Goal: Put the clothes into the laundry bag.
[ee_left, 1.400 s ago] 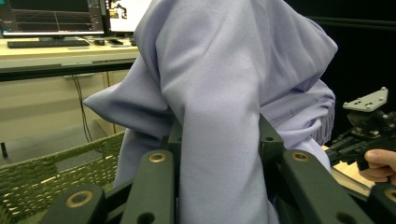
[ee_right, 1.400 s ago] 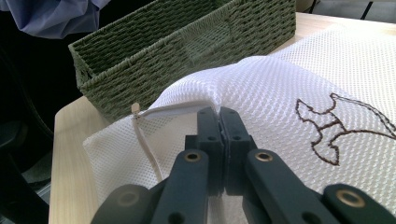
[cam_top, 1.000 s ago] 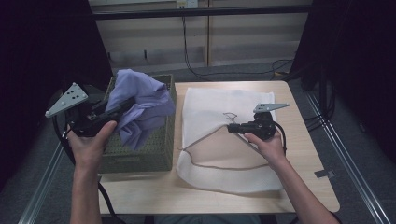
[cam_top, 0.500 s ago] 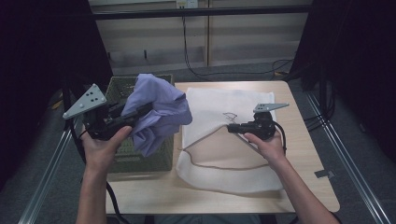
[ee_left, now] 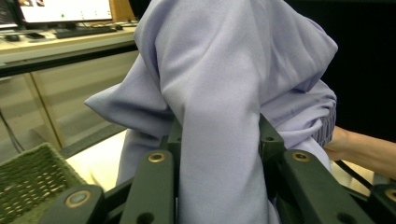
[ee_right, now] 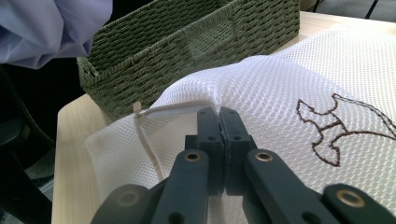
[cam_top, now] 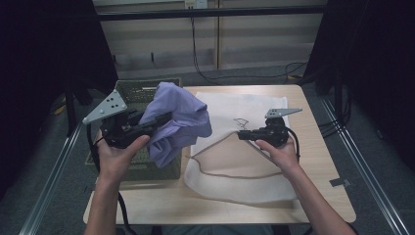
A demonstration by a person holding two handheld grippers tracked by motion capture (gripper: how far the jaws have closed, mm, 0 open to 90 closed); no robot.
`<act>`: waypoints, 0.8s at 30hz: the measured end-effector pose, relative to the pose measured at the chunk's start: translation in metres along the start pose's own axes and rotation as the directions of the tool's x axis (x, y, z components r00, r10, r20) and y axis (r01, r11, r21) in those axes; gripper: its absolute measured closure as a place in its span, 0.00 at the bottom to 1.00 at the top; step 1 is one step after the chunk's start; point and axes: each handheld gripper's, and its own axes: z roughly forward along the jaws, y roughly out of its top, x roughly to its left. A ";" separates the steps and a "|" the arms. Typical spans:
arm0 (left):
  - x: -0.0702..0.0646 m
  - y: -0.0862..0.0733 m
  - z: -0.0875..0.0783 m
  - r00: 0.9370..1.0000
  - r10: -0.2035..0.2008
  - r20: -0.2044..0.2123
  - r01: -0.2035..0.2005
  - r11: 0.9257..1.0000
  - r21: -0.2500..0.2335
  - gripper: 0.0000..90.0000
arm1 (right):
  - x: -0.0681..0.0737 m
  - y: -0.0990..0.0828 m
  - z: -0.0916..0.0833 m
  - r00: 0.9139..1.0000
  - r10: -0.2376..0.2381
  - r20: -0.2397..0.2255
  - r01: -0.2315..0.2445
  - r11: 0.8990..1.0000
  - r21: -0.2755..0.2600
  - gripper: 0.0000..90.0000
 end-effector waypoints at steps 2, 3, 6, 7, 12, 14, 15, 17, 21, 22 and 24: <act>-0.001 -0.001 0.004 1.000 0.001 0.017 -0.001 1.000 0.008 0.75 | 0.000 0.000 0.000 1.000 -0.002 0.000 0.002 1.000 0.000 0.99; -0.002 -0.001 0.006 1.000 -0.001 0.023 0.001 1.000 0.007 0.75 | 0.000 0.000 0.000 1.000 0.000 -0.001 0.000 1.000 0.001 0.99; -0.006 -0.002 0.010 0.999 0.005 0.038 -0.006 1.000 0.026 0.75 | 0.000 0.000 0.000 1.000 -0.004 -0.005 0.004 1.000 0.002 0.99; -0.008 -0.002 0.012 0.999 0.008 0.043 -0.009 1.000 0.029 0.75 | 0.000 0.000 0.000 1.000 -0.004 -0.005 0.004 1.000 0.002 0.99; -0.013 -0.005 0.024 0.998 0.006 0.069 -0.010 0.998 0.054 0.75 | 0.000 0.000 0.000 1.000 -0.004 -0.013 0.004 1.000 0.004 0.99; -0.016 -0.007 0.028 0.997 0.002 0.075 -0.007 0.998 0.063 0.75 | 0.000 0.001 0.000 1.000 -0.008 -0.017 0.008 1.000 0.006 0.99; -0.016 -0.008 0.031 0.997 0.002 0.083 -0.007 0.998 0.064 0.75 | 0.000 0.001 0.000 1.000 -0.008 -0.017 0.008 1.000 0.006 0.99; -0.019 -0.010 0.036 0.996 -0.002 0.092 -0.005 0.997 0.074 0.75 | 0.000 0.001 -0.001 1.000 -0.007 -0.021 0.007 1.000 0.004 0.99; -0.022 -0.014 0.044 0.993 0.002 0.121 -0.014 0.995 0.098 0.75 | 0.000 0.001 0.000 1.000 -0.009 -0.026 0.009 1.000 0.006 0.99; -0.023 -0.014 0.045 0.992 -0.002 0.123 -0.011 0.995 0.099 0.75 | 0.001 0.001 0.000 0.999 -0.009 -0.031 0.009 1.000 0.004 0.99; -0.024 -0.015 0.048 0.990 0.002 0.138 -0.016 0.995 0.101 0.75 | 0.001 0.001 -0.001 0.999 -0.014 -0.034 0.014 1.000 0.001 0.99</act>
